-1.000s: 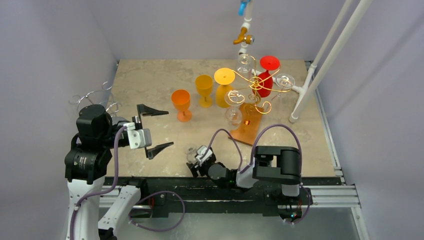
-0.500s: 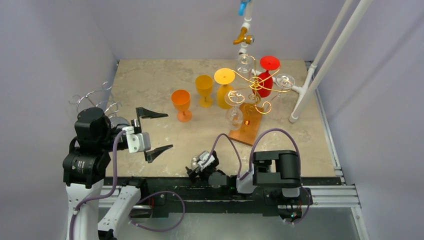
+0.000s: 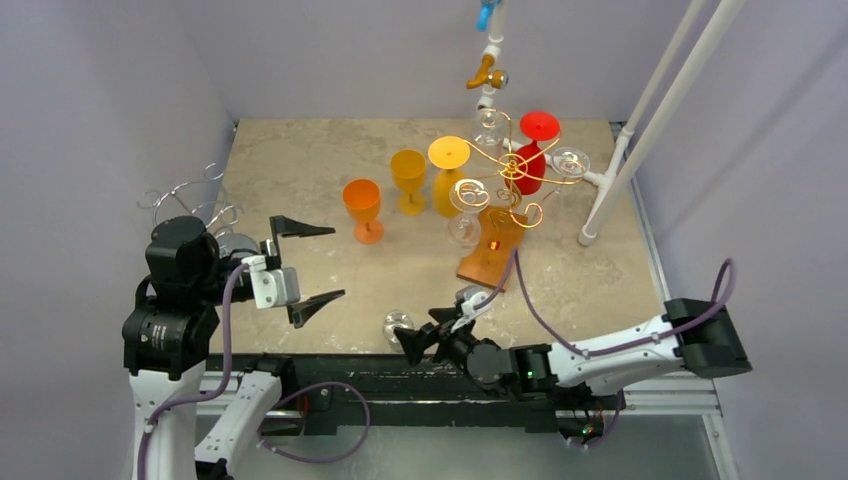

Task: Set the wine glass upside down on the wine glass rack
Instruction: Place the wine glass at the center of the board, then adjust the wine rack at the center of the board.

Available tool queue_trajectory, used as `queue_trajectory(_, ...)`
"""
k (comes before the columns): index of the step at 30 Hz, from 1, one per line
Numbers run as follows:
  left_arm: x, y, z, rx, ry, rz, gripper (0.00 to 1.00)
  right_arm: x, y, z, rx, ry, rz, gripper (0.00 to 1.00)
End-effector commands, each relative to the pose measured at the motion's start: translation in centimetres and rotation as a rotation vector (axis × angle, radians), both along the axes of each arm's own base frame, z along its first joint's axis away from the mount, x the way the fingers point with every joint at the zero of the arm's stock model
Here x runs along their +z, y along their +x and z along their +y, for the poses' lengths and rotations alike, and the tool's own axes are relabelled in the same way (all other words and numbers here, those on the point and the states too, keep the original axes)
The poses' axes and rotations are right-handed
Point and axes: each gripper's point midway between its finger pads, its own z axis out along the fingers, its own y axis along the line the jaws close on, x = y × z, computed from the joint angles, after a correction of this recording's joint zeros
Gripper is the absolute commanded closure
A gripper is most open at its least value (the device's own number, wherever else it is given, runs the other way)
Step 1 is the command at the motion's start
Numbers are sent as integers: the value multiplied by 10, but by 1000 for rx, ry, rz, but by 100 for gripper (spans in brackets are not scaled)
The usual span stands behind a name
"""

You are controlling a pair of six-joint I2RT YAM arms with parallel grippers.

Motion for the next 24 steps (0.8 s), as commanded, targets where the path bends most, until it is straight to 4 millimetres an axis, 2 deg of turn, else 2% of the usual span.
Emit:
queue_trajectory(1, 17, -7, -1, -14, -21, -48, 0, -70, 5, -68, -192, -88, 233, 11)
queue_trajectory(4, 17, -7, -2, -16, -22, -47, 0, -87, 8, -102, -305, -51, 338, 34)
queue_trajectory(5, 17, -7, -2, -16, -22, -46, 0, -100, 11, -127, -381, -92, 364, 38)
queue_trajectory(9, 17, -6, -2, -20, -23, -43, 0, -109, 15, -165, -552, -31, 459, 51)
queue_trajectory(11, 17, -5, -2, -23, -23, -42, 0, -108, 20, -173, -596, -36, 457, 52)
queue_trajectory(13, 15, -4, -2, -22, -22, -35, 0, -116, 30, -182, -650, -62, 473, 54)
queue_trajectory(16, 13, -3, -2, -21, -20, -35, 0, -124, 48, -173, -633, -95, 484, 57)
queue_trajectory(18, 12, -3, -2, -18, -18, -33, 0, -129, 57, -180, -672, -118, 496, 61)
queue_trajectory(24, 7, -1, -1, -12, -12, -29, 0, -131, 93, -186, -732, -184, 473, 65)
